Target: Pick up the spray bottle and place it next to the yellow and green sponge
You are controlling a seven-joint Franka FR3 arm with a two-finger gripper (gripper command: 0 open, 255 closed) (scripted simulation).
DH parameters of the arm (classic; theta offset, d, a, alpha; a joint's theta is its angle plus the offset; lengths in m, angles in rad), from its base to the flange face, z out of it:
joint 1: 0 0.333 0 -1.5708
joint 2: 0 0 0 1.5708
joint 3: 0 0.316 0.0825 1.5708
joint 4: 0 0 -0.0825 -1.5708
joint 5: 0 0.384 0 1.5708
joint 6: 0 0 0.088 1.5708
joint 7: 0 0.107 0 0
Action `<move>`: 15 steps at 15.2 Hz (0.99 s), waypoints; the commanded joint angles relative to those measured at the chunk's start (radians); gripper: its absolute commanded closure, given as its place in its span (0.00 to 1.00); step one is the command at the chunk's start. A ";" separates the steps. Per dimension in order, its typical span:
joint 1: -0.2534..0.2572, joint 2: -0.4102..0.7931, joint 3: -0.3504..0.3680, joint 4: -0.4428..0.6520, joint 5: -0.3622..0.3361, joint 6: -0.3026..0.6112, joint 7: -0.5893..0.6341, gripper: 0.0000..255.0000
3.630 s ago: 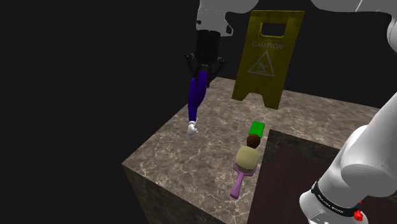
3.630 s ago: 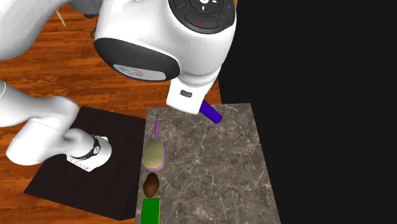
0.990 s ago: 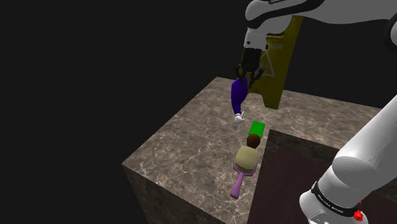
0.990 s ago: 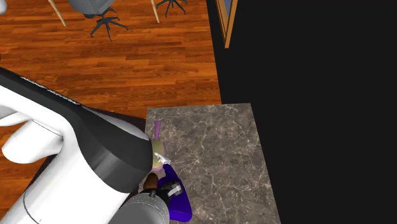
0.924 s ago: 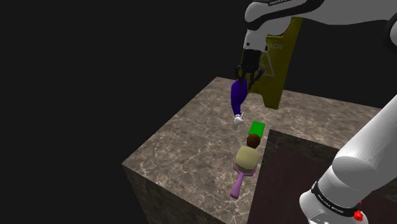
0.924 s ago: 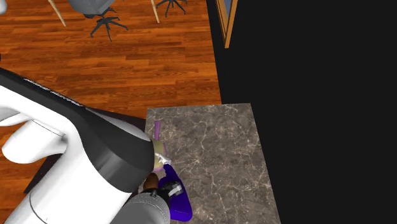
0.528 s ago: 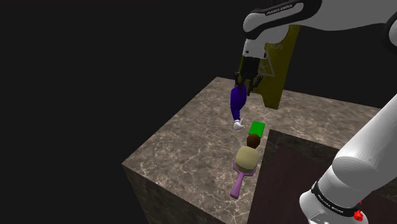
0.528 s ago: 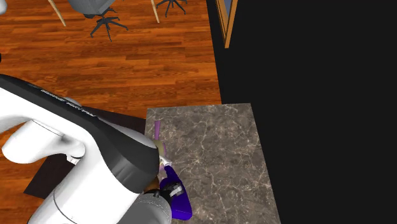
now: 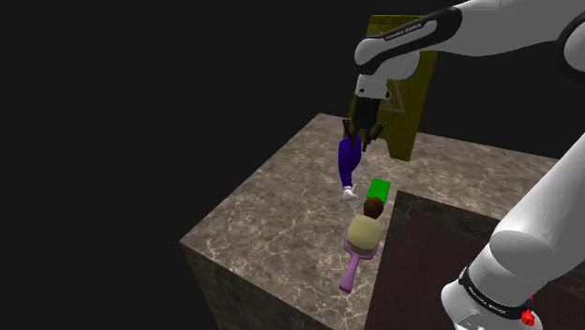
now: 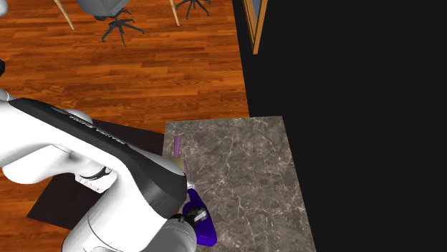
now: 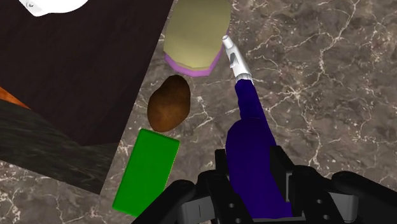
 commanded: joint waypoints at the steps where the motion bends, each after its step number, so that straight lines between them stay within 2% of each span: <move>1: 0.001 0.011 0.001 -0.018 0.003 0.028 -0.007 1.00; 15: 0.004 0.093 0.004 -0.117 0.028 0.203 -0.057 1.00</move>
